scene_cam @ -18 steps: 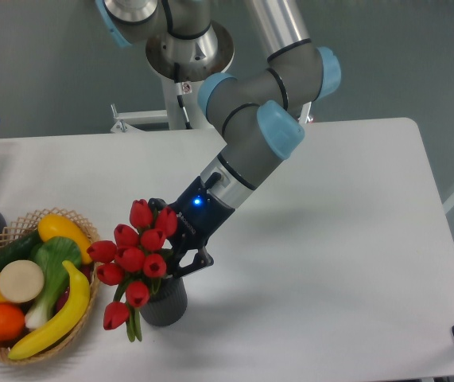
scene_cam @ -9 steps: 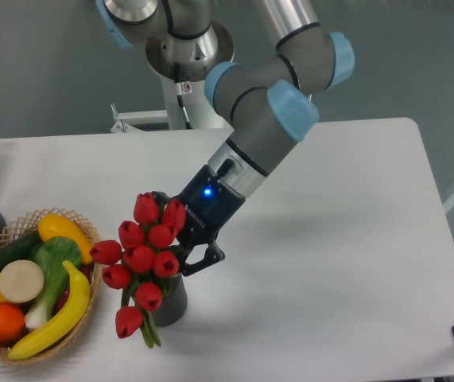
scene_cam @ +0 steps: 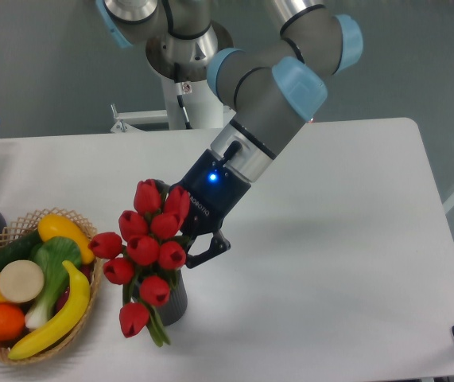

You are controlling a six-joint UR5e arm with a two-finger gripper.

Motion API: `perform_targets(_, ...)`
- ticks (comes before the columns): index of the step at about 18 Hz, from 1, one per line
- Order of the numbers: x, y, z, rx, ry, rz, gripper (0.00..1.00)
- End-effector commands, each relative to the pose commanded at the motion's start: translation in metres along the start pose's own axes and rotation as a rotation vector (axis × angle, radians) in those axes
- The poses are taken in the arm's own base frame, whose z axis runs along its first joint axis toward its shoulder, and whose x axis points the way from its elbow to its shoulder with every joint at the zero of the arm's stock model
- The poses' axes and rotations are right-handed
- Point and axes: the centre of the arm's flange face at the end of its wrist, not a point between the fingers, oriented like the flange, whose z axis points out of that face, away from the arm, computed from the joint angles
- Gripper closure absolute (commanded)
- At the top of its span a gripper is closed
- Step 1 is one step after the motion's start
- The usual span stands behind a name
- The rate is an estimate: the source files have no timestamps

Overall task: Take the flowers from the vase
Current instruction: 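Lift the gripped tulips up and out of the grey vase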

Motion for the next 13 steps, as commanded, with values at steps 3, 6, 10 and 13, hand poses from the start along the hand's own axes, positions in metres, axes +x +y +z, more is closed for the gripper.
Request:
perform_targets(3,0.005,-0.007,-0.007,0.007,-0.008,-0.014,0.54)
perform_targets(6,0.011,-0.013,-0.011,0.019,-0.004,-0.023,0.54)
perform_targets(10,0.013,-0.021,-0.020,0.042,-0.002,-0.043,0.54)
perform_targets(13,0.012,-0.035,-0.027,0.055,-0.013,-0.034,0.54)
